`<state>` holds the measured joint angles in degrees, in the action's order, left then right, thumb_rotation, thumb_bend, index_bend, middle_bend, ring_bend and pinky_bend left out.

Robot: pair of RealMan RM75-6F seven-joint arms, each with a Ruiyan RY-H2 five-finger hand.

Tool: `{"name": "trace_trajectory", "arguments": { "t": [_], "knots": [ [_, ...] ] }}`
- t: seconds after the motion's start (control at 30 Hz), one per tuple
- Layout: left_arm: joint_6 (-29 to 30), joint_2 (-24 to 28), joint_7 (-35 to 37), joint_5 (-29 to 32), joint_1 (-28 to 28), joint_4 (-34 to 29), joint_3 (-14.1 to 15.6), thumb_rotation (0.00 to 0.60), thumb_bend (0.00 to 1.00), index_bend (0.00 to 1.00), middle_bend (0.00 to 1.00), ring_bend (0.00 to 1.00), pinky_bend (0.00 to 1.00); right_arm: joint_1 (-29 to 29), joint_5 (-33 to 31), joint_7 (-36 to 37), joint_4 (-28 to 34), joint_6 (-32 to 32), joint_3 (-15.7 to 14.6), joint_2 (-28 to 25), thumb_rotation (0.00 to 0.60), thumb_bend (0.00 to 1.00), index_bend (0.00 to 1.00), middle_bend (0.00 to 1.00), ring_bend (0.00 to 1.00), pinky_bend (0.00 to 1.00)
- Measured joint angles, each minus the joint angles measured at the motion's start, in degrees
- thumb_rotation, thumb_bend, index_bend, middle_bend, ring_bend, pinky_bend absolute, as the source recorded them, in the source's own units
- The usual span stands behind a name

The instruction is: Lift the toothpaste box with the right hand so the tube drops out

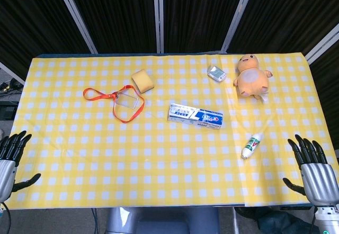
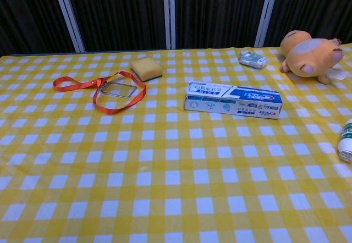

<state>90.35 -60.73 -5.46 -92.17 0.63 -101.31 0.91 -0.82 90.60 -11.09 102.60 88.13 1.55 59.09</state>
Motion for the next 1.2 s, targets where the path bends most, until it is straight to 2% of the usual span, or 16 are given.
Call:
{"name": "trace_trajectory", "arguments": {
  "t": [0.37, 0.57, 0.73, 0.9, 1.2],
  "knots": [
    [-0.9, 0.26, -0.18, 0.21, 0.72, -0.47, -0.49, 0.6, 0.0, 0.0, 0.0, 0.0, 0.0, -1.66, -1.21, 0.46, -0.09, -3.85, 0.06, 0.16, 0.6, 0.0, 0.0, 0.0, 0.0, 0.0],
    [-1.99, -0.82, -0.89, 1.88, 1.68, 0.67, -1.74, 0.6, 0.0, 0.0, 0.0, 0.0, 0.0, -7.88, -4.69, 0.94, -0.32, -13.78, 2.43, 0.96, 0.6, 0.0, 0.0, 0.0, 0.0, 0.0],
    [-2.89, -2.06, -0.79, 3.65, 2.76, 2.14, -3.21, 0.6, 0.0, 0.0, 0.0, 0.0, 0.0, -18.38, -9.9, 1.33, -2.0, -27.51, 6.88, 3.3, 0.6, 0.0, 0.0, 0.0, 0.0, 0.0],
    [-4.48, -2.66, -1.67, 5.65, 3.52, 2.66, -3.86, 0.6, 0.0, 0.0, 0.0, 0.0, 0.0, -30.44, -18.84, 0.78, -9.65, -39.42, 11.85, 10.53, 0.6, 0.0, 0.0, 0.0, 0.0, 0.0],
    [-7.26, -3.24, -3.45, 9.79, 4.36, 3.04, -4.51, 0.6, 0.0, 0.0, 0.0, 0.0, 0.0, -43.8, -34.23, -2.63, -26.98, -49.53, 16.09, 25.2, 0.6, 0.0, 0.0, 0.02, 0.0, 0.05]
  ]
}}
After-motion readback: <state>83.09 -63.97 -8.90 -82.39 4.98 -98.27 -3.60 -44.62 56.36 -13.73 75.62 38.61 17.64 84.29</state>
